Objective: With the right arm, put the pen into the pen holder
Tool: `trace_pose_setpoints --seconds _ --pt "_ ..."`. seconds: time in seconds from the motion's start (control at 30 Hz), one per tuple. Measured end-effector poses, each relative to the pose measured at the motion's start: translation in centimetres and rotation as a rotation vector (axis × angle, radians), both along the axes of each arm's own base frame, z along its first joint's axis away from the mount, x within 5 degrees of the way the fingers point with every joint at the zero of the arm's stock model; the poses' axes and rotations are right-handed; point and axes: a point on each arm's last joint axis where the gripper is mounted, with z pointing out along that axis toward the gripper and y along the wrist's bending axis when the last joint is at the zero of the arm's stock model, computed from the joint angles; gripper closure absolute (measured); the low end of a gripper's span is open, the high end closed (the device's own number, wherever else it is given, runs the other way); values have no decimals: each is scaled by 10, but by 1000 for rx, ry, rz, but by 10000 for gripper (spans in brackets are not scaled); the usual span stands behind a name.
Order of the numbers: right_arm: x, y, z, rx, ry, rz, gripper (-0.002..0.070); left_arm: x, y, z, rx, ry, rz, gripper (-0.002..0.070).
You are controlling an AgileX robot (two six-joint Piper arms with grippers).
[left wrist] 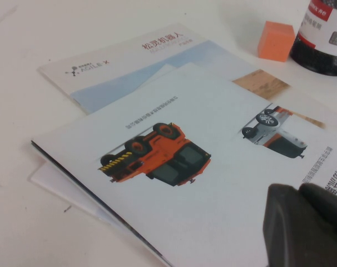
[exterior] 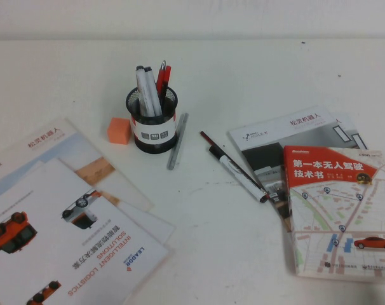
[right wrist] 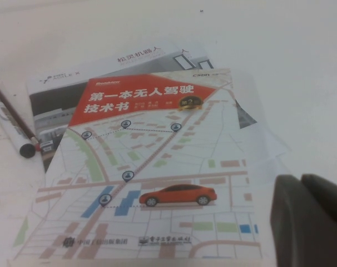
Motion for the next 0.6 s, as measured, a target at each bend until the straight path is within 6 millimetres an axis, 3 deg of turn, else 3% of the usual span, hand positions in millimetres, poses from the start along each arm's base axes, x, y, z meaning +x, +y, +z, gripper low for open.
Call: trace_pose_setpoints --seconds 0.6 --pt "0 0 0 -9 -1 6 695 0 0 0 0 0 0 677"
